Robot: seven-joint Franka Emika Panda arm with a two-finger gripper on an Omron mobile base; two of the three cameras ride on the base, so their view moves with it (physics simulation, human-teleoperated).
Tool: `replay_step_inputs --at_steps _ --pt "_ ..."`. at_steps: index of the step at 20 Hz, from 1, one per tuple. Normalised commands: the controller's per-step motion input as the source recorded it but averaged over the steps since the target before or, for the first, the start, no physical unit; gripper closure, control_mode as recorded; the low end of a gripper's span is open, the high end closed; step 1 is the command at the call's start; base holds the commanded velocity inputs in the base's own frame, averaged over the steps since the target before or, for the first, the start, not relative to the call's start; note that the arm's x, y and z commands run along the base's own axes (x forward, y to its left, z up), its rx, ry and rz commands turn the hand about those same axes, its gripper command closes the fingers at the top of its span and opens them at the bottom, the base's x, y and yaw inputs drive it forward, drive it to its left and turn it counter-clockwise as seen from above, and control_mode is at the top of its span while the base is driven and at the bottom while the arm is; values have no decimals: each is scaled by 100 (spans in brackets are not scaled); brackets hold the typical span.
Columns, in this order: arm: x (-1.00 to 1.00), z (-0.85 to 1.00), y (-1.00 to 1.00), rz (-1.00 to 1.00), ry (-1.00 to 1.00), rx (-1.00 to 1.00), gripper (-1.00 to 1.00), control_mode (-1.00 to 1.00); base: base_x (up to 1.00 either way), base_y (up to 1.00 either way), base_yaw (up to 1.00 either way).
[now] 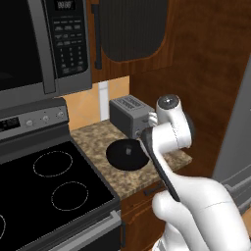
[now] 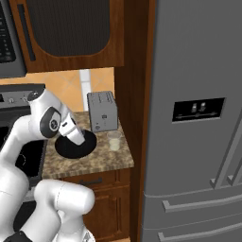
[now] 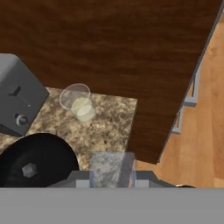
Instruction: Grab a lemon wedge from the fridge and one ice cube from the ice bowl, and put them in the glass of lemonade.
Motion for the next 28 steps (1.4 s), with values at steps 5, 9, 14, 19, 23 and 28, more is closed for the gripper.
replay_step_inputs --at_steps 5,9,14,19,23,28 --pt "0 -20 -16 0 -4 0 100 -100 0 0 0" --pt "0 -30 -20 0 -1 1 100 -100 0 0 0" --pt "0 -14 -21 0 0 4 100 -100 0 0 0" --pt "4 0 -20 0 7 8 100 -100 0 0 0" --pt "20 0 -3 3 9 4 100 -100 0 0 0" --pt "21 0 -1 1 2 0 100 -100 0 0 0"
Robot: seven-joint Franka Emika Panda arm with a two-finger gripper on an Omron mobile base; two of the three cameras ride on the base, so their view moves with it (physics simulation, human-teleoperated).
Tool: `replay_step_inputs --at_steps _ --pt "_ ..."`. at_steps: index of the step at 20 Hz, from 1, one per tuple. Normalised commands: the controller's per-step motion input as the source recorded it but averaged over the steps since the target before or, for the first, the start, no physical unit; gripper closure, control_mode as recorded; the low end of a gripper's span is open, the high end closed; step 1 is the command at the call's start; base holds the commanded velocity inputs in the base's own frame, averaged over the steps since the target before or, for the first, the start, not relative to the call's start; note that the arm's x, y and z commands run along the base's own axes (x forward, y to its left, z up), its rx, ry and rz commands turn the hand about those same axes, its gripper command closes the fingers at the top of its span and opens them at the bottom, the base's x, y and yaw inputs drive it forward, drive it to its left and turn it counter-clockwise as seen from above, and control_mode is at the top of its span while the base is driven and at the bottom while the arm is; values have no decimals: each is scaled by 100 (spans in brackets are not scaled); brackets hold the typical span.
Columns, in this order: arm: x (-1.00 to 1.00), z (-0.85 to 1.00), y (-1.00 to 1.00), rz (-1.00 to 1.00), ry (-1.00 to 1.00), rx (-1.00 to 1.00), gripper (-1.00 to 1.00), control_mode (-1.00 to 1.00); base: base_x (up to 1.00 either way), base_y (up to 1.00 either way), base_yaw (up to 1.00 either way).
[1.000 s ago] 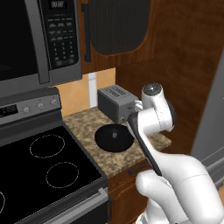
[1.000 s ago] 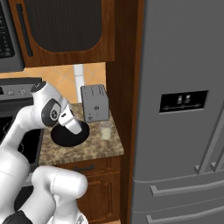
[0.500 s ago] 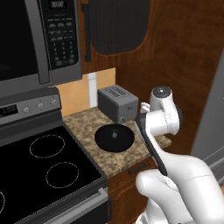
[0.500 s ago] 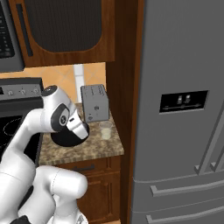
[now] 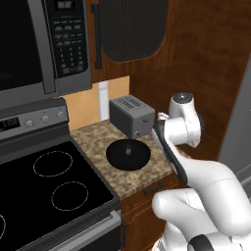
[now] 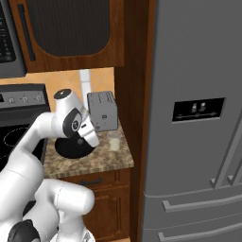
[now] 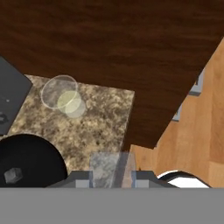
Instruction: Grab a lemon wedge from the fridge and one ice cube from the ice bowl, and put them in the glass of lemonade.
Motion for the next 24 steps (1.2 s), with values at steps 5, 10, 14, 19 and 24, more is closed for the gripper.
replay_step_inputs --at_steps 5,10,14,19,24 --pt "3 0 -14 0 0 0 100 -100 0 0 0" --pt "4 -2 -14 0 0 0 100 -100 0 0 0" --pt "19 -4 -1 0 0 0 100 -100 0 0 0" --pt "24 -12 0 0 0 0 100 -100 0 0 0" --pt "23 -16 0 0 0 0 100 -100 0 0 0"
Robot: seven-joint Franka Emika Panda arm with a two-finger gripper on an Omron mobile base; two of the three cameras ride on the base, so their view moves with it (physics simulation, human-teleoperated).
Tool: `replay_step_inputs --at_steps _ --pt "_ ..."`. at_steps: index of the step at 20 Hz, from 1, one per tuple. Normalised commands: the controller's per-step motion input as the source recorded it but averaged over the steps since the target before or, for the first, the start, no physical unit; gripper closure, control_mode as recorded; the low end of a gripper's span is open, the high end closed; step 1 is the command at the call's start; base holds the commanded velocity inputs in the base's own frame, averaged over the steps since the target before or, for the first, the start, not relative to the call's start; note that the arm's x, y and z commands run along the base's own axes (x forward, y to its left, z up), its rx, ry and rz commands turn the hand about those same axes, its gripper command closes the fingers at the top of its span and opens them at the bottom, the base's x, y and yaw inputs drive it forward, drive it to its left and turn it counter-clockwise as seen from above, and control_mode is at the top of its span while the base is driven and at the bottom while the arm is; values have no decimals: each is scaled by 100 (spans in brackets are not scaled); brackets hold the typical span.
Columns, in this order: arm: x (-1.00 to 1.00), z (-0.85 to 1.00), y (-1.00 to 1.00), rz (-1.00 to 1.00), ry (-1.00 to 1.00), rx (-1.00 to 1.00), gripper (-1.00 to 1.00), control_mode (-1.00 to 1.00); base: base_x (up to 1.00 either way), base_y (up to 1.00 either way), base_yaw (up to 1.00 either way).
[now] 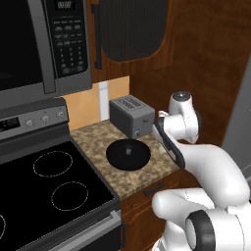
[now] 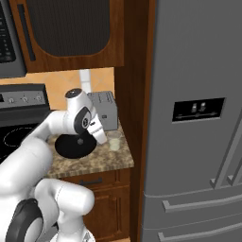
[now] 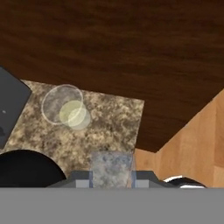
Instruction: Grab a lemon wedge from the fridge and one ice cube from the ice bowl, and put them in the glass of lemonade.
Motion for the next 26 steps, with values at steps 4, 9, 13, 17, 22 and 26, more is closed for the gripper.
replay_step_inputs --at_steps 4,9,13,17,22,26 --pt "26 -3 -1 0 0 0 100 -100 0 0 0" --pt "26 -11 -9 0 0 0 100 -100 0 0 0" --pt "25 -19 -2 0 0 0 100 -100 0 0 0" --pt "26 -14 0 0 0 0 100 -100 0 0 0" --pt "23 -15 -2 0 0 0 100 -100 0 0 0" --pt "21 -20 -1 0 0 0 100 -100 0 0 0"
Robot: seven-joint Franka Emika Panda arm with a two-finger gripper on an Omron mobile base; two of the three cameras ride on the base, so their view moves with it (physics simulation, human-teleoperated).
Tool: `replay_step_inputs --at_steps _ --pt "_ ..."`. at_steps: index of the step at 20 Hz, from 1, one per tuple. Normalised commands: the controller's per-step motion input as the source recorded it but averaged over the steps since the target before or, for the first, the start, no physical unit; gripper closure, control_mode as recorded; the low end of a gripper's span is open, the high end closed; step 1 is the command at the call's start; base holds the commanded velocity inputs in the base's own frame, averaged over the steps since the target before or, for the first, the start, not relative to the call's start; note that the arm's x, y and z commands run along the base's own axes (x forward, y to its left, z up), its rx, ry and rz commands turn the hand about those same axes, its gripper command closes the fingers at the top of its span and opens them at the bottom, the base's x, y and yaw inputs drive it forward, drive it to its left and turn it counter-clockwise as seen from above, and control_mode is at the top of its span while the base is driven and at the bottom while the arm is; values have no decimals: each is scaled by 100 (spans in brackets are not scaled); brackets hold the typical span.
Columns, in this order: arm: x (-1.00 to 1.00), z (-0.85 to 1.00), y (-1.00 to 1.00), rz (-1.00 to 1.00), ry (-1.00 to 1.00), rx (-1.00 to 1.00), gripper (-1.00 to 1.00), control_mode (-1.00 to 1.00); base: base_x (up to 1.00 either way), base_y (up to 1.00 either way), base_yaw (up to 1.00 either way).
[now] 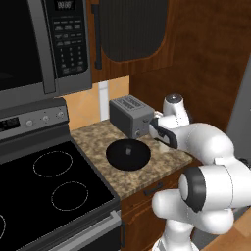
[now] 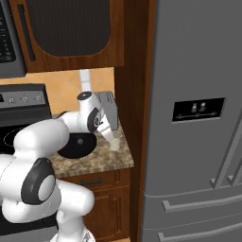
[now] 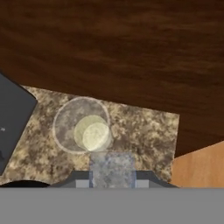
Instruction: Grab a lemon wedge from the fridge and one ice cube from the ice bowl, and put them in the glass of lemonade.
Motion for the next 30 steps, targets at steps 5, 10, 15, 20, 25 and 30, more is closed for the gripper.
replay_step_inputs --at_steps 5,10,15,20,25,30 --pt "19 -19 -2 0 0 0 100 -100 0 0 0" --pt "29 -6 -2 0 0 0 100 -100 0 0 0" --pt "31 -16 0 0 0 0 100 -100 0 0 0" --pt "23 -20 -2 0 0 0 100 -100 0 0 0" --pt "16 -19 -7 0 0 0 100 -100 0 0 0" --pt "14 -18 -2 0 0 0 100 -100 0 0 0"
